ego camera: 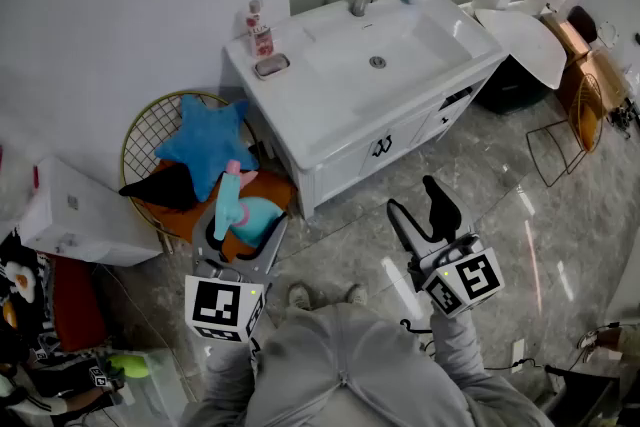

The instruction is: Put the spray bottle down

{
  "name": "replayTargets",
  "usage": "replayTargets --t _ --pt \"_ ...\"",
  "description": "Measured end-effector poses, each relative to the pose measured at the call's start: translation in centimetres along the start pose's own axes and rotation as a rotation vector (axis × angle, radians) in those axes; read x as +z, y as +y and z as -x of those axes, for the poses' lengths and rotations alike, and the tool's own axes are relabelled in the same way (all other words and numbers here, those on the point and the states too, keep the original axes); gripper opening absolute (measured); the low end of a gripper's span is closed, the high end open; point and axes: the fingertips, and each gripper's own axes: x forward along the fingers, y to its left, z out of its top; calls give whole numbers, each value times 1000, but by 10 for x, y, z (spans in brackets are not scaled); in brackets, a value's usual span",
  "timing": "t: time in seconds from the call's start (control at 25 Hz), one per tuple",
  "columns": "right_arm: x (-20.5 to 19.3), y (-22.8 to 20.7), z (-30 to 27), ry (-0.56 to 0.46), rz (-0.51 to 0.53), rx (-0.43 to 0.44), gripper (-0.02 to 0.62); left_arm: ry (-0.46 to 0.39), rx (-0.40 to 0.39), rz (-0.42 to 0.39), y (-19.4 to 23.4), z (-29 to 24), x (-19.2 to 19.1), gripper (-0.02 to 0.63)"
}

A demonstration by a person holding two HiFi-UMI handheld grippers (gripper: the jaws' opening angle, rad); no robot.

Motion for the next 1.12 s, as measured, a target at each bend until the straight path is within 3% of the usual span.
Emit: replayTargets --t 0.76,1.12 --pt "-1 -25 1 1 -4 6 290 4 -1 -8 -14 -22 5 396" --pt "3 -63 17 -38 -35 14 290 7 23 -20 -37 -44 12 396"
